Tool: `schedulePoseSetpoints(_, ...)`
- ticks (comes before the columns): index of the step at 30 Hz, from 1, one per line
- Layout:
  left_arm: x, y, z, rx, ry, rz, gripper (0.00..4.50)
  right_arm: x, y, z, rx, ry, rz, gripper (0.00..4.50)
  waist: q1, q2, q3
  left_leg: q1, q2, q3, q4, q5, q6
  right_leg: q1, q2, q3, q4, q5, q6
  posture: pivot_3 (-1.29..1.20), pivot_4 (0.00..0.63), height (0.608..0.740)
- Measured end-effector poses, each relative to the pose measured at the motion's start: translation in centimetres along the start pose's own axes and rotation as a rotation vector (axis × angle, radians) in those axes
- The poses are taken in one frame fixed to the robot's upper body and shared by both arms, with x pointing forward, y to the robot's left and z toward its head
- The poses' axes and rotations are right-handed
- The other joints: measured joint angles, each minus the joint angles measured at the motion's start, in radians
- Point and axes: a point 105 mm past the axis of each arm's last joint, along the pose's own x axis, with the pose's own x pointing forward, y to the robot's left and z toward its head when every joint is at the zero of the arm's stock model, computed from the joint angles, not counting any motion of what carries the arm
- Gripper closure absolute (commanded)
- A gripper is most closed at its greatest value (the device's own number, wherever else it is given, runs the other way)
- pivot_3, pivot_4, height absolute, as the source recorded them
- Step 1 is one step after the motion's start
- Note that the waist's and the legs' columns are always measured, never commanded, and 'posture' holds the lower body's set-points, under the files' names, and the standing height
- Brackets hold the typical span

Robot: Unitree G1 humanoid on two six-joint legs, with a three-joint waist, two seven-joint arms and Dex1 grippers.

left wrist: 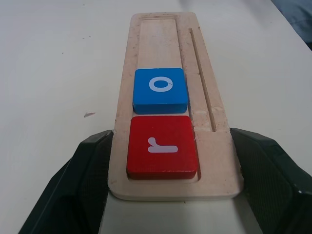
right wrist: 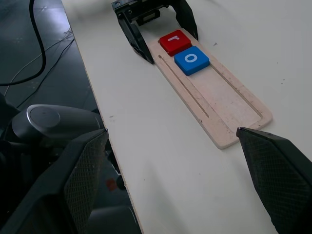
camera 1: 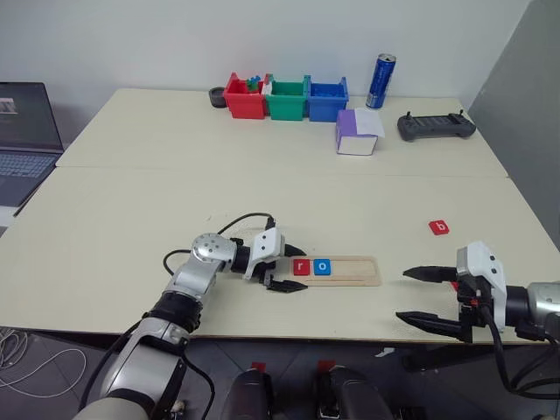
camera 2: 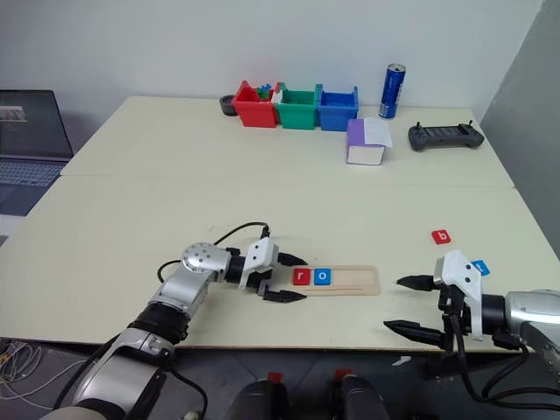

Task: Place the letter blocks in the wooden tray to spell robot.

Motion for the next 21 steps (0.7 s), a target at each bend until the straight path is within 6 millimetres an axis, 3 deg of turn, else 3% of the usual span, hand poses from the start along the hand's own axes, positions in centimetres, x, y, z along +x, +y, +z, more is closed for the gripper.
schedulePoseSetpoints(6, -0.1, 0.0, 0.1, 0.005, -0.001, -0.007, 1.11, 0.0, -0.4, 0.1, 0.002, -0.005, -0.004, 0.00, 0.000, 0.000, 0.000, 0.000, 0.000, 0.000, 0.000, 0.000, 0.000, 0.000, 0.000, 0.000, 0.000, 0.000, 0.000, 0.00, 0.150, 0.740)
schedulePoseSetpoints(8, -0.1, 0.0, 0.1, -0.004, 0.002, -0.008, 0.39, 0.0, -0.4, 0.2, 0.001, -0.006, -0.004, 0.00, 0.000, 0.000, 0.000, 0.000, 0.000, -0.001, 0.000, 0.000, 0.000, 0.000, 0.000, 0.000, 0.000, 0.000, 0.000, 0.00, 0.150, 0.740)
schedulePoseSetpoints(10, -0.1, 0.2, 0.1, -0.007, 0.016, -0.003, 0.02, 0.0, -0.4, 0.2, 0.002, -0.006, -0.005, 0.00, 0.000, 0.000, 0.000, 0.000, 0.000, -0.001, 0.000, 0.000, 0.000, 0.000, 0.000, 0.000, 0.000, 0.000, 0.000, 0.00, 0.150, 0.740)
schedulePoseSetpoints(17, -0.4, 0.3, 0.4, 0.045, 0.035, -0.010, 0.02, 0.0, -0.6, 0.6, 0.012, -0.031, -0.012, 0.00, 0.000, 0.000, 0.000, 0.000, 0.000, -0.001, 0.000, 0.000, 0.000, 0.000, 0.000, -0.001, 0.000, 0.000, 0.000, 0.00, 0.150, 0.740)
schedulePoseSetpoints(21, -2.3, 0.0, 0.3, 0.045, 0.062, -0.031, 0.02, -0.8, -1.1, 1.2, 0.006, -0.050, -0.058, 0.00, -0.001, 0.000, 0.000, 0.000, 0.000, -0.001, 0.000, 0.000, 0.000, 0.000, 0.000, -0.001, 0.000, 0.000, 0.000, 0.00, 0.150, 0.740)
